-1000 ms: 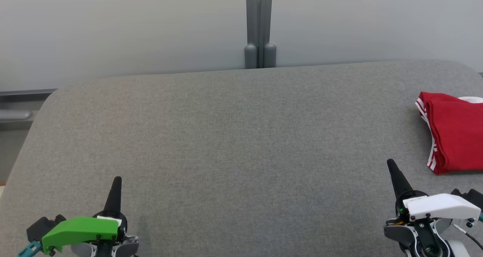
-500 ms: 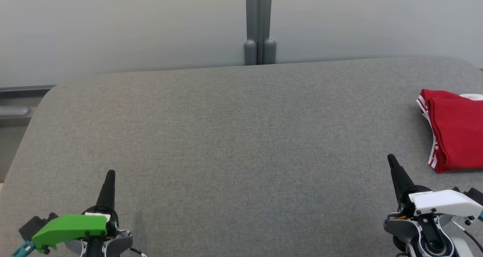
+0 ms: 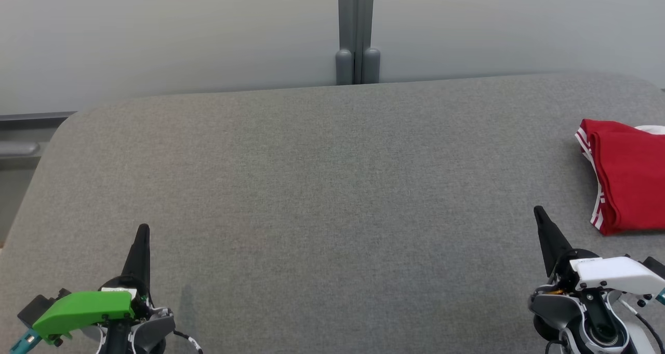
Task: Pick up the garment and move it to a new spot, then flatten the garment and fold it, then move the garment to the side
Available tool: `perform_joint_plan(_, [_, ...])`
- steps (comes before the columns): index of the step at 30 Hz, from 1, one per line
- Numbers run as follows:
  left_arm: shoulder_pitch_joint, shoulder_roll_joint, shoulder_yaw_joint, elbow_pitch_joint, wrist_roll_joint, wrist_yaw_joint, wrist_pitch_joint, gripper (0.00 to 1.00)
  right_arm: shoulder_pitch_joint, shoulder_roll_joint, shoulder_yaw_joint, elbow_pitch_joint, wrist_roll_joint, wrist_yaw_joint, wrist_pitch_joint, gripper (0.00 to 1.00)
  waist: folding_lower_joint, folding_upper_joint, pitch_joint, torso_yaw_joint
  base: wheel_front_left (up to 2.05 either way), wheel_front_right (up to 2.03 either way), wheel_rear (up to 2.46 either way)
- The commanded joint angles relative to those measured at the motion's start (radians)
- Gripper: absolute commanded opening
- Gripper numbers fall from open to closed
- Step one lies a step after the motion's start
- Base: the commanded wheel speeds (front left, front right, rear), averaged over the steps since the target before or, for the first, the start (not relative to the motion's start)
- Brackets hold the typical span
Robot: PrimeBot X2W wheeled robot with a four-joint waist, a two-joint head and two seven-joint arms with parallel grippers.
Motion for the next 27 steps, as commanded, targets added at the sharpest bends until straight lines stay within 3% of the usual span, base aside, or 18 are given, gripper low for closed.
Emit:
perform_joint_plan(1, [-0.017, 0.0, 0.008, -0.007, -0.016, -0.009, 0.008, 0.0, -0.018, -0.005, -0.003, 0.002, 0.021, 0.0, 0.005, 0.0, 0.0, -0.0001, 0.002, 0.0, 0.0, 0.0, 0.0])
perform_joint_plan(10, [-0.026, -0.002, 0.028, -0.01, -0.066, -0.021, 0.023, 0.0, -0.025, -0.005, -0.007, 0.007, 0.08, 0.0, 0.015, 0.0, 0.0, -0.0001, 0.011, -0.001, 0.0, 0.0, 0.0])
perform_joint_plan(27, [-0.023, -0.002, 0.025, -0.009, -0.063, -0.02, 0.022, 0.0, -0.023, -0.005, -0.006, 0.007, 0.078, 0.0, 0.015, 0.0, 0.0, -0.0001, 0.011, -0.001, 0.0, 0.0, 0.0])
